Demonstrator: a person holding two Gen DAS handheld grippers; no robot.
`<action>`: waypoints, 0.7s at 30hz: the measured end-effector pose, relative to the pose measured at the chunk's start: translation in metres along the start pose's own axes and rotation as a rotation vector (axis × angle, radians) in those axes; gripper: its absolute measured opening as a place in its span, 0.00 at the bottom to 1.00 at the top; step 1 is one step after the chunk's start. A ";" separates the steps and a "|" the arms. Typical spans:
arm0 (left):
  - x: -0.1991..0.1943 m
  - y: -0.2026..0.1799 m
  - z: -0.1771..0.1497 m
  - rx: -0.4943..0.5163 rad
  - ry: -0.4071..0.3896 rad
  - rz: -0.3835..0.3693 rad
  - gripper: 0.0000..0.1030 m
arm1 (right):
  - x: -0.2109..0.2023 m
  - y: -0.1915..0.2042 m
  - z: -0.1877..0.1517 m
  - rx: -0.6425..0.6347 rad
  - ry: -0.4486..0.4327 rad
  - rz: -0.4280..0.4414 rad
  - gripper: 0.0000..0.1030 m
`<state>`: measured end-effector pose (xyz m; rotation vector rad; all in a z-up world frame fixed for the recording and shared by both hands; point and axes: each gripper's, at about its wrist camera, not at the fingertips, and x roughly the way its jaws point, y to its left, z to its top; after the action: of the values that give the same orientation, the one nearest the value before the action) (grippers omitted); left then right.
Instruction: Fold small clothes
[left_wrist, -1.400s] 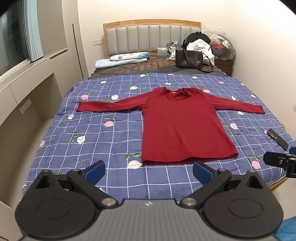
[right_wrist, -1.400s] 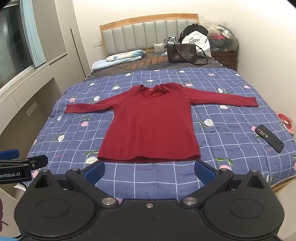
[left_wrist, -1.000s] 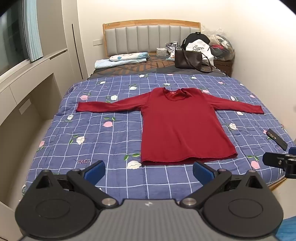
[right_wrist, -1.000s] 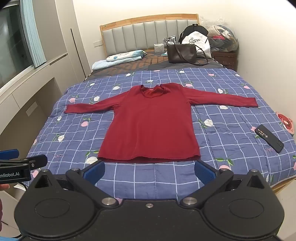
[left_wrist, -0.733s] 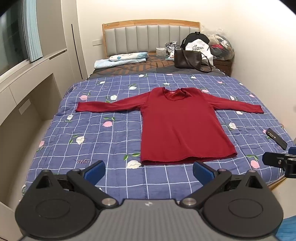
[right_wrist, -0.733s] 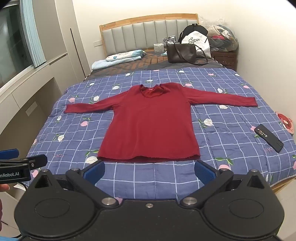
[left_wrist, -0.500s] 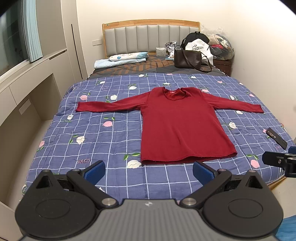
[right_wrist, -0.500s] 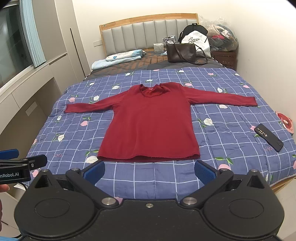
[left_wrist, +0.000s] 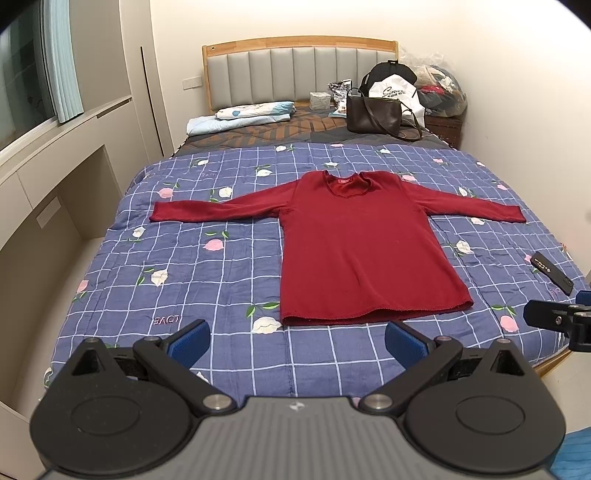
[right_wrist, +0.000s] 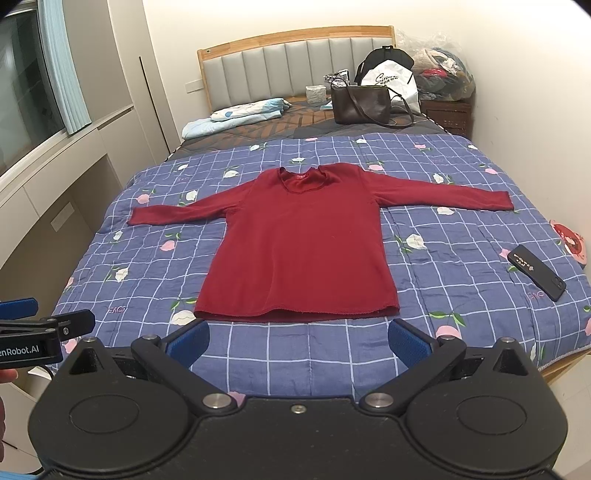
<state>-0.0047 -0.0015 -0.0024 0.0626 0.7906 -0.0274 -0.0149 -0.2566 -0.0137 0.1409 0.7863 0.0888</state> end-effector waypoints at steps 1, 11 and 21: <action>-0.001 0.000 -0.002 0.000 0.000 0.000 1.00 | 0.000 0.000 0.000 0.000 0.001 0.000 1.00; 0.000 0.000 0.000 0.000 0.001 0.001 1.00 | 0.001 0.000 0.000 0.001 0.001 0.000 1.00; 0.006 -0.001 -0.001 -0.002 0.003 0.001 1.00 | 0.001 0.000 0.001 0.001 0.002 0.000 1.00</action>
<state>-0.0007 -0.0026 -0.0075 0.0613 0.7935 -0.0260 -0.0141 -0.2564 -0.0136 0.1422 0.7880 0.0882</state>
